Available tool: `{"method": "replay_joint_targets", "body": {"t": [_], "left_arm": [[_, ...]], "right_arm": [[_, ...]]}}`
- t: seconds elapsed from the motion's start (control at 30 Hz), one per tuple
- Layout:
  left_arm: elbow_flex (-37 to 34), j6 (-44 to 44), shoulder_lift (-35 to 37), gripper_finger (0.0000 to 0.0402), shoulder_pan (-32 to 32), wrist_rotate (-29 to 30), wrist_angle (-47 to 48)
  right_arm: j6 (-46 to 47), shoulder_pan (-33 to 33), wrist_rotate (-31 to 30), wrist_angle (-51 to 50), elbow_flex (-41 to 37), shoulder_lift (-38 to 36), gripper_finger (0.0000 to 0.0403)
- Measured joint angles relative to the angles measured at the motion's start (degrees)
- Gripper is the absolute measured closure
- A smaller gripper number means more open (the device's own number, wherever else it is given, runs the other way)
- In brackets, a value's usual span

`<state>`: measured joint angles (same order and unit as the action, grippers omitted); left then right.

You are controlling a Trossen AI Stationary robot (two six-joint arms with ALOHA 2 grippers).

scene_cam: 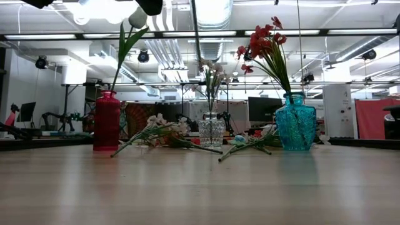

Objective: Sort flowers into vase by color
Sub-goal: Put the bottom white flower into the red vase

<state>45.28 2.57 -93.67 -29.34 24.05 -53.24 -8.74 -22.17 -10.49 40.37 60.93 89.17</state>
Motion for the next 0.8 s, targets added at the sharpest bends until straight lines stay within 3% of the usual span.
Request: {"method": "replay_joint_targets", "body": {"t": [0.27, 0.43, 0.67, 0.8], "left_arm": [[-0.1, 0.0, 0.1, 0.0392, 0.0, 0.5, -0.1], [-0.2, 0.0, 0.8, 0.0393, 0.0, 1.0, 0.0], [-1.3, 0.5, 3.7, 0.0401, -0.1, 1.1, 4.0], [-1.6, 1.3, 7.0, 0.0401, -0.1, 4.6, 11.2]], "right_arm": [[0.2, 0.8, 0.0, -1.0, 0.8, 0.4, 0.0385], [2.7, 1.5, 0.0, -1.1, 0.8, 0.4, 0.0365], [4.2, 1.6, 0.0, -2.7, 0.7, -0.2, 0.0279], [4.5, 1.6, -0.2, -5.3, 0.7, -2.1, 0.0238]]}}
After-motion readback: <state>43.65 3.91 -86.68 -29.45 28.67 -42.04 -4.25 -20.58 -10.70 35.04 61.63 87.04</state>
